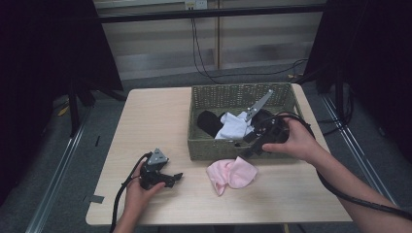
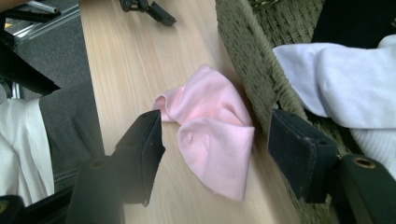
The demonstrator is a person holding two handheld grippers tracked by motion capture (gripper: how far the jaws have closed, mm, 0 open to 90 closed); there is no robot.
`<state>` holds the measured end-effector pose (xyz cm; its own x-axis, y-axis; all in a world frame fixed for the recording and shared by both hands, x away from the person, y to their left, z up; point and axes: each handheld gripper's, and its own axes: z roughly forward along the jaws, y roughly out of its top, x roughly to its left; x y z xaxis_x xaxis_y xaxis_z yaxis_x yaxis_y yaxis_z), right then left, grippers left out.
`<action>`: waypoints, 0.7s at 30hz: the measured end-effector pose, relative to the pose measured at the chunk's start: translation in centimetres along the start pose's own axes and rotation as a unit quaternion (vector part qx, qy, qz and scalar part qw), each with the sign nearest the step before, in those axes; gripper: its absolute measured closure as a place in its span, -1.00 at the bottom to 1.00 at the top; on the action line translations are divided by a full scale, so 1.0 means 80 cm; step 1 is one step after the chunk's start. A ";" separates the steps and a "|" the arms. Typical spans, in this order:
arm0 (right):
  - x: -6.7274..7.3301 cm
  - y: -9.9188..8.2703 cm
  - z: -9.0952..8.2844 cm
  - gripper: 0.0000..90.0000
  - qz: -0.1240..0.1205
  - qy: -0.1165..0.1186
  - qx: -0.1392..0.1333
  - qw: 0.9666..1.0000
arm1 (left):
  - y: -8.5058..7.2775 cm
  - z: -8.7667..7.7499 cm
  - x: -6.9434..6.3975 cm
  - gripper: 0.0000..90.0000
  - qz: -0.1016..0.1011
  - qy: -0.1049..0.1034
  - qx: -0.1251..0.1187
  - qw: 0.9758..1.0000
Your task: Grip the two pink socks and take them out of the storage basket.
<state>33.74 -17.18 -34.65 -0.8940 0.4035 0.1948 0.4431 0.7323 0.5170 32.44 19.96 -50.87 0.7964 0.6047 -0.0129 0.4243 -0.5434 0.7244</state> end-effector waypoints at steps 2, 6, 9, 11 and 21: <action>-0.001 -0.006 0.002 -0.23 0.002 -0.001 -0.003 1.000 | 0.000 0.000 0.000 -0.64 0.000 0.000 0.001 1.000; -0.001 -0.015 0.006 -0.27 0.003 -0.003 -0.005 1.000 | 0.000 0.000 0.000 -0.64 -0.001 0.000 0.000 1.000; -0.001 -0.020 0.009 -0.28 0.004 -0.004 -0.005 1.000 | 0.000 0.000 -0.001 -0.64 -0.001 -0.001 0.000 1.000; -0.001 -0.027 0.012 -0.29 0.001 -0.008 -0.006 1.000 | 0.000 0.000 0.000 -0.64 -0.001 -0.002 -0.001 1.000; -0.005 -0.053 0.028 -0.34 0.005 -0.018 0.010 1.000 | 0.000 0.000 0.000 -0.64 -0.001 -0.001 -0.001 1.000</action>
<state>32.35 -19.23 -38.80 -0.8865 0.4307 0.1688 0.4539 0.7392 0.4976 32.39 19.97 -50.89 0.7965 0.6045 -0.0162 0.4254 -0.5412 0.7254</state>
